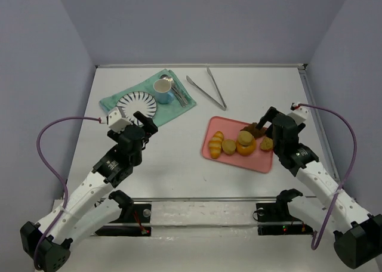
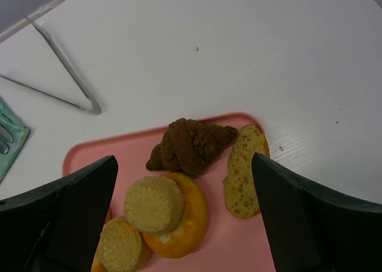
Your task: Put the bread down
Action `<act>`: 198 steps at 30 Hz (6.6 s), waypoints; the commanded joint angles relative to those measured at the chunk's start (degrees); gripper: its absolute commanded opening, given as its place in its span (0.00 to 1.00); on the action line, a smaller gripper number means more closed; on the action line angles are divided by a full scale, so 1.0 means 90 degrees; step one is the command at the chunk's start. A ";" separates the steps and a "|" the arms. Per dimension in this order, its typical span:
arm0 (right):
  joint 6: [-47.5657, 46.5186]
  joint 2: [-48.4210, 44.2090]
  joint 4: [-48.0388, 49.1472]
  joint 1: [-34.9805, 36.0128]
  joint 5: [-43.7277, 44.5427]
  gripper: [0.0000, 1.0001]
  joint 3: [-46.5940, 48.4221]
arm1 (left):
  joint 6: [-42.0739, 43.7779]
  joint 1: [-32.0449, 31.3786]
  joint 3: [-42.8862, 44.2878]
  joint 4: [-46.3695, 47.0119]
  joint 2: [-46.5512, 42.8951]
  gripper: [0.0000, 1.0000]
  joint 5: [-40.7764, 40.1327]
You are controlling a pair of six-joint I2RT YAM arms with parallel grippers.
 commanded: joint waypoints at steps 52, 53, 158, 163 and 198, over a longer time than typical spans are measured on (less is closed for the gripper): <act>-0.4626 1.1079 -0.2400 -0.0113 -0.4441 0.54 1.0247 | 0.0601 0.0102 -0.0373 0.0635 -0.0797 0.99 -0.0338; -0.4548 1.1079 -0.2409 -0.0113 -0.4422 0.49 1.0247 | 0.0572 0.0102 -0.0363 0.0586 -0.0817 0.99 -0.0386; -0.1939 0.1536 -0.1287 0.1595 -0.6031 0.28 0.2922 | 0.1197 0.0141 -0.0226 0.1816 -0.0426 0.99 0.0336; -0.1832 0.3340 -0.0186 0.2142 -0.6403 0.28 0.4005 | 0.1148 0.0151 -0.0207 0.1778 -0.0543 0.99 0.0376; -0.2174 0.8912 -0.0456 0.2495 -0.6013 0.60 0.9164 | 0.0796 0.0160 -0.0382 0.1230 -0.1139 0.99 -0.0162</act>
